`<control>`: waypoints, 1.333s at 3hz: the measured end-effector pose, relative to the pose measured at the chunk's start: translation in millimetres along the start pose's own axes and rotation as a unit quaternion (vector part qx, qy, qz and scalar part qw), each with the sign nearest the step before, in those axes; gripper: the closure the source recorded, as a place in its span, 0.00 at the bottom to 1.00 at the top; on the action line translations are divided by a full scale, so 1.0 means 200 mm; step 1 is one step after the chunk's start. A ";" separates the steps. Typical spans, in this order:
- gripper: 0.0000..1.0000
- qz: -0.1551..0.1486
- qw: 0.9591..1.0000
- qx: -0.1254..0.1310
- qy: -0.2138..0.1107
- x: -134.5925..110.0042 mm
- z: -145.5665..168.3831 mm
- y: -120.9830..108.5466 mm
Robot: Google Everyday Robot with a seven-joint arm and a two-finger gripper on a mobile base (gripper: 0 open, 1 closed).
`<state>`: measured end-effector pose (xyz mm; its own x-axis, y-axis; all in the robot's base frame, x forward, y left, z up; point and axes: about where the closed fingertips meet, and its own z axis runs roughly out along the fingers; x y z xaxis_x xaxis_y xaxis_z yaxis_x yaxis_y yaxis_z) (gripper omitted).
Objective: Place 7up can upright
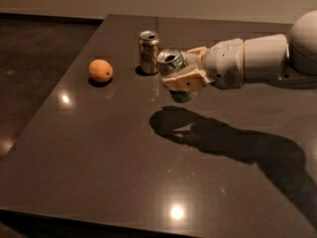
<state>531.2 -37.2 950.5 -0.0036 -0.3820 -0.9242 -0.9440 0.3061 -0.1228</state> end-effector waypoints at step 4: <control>1.00 0.089 0.984 0.000 -0.155 0.06 0.02 0.12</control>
Offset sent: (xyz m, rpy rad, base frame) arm -0.0264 -0.0097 -0.0063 0.4587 0.0757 -0.0505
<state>509.3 -31.4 936.2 -0.0680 -0.0375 -0.9970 -0.9376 0.3439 0.0510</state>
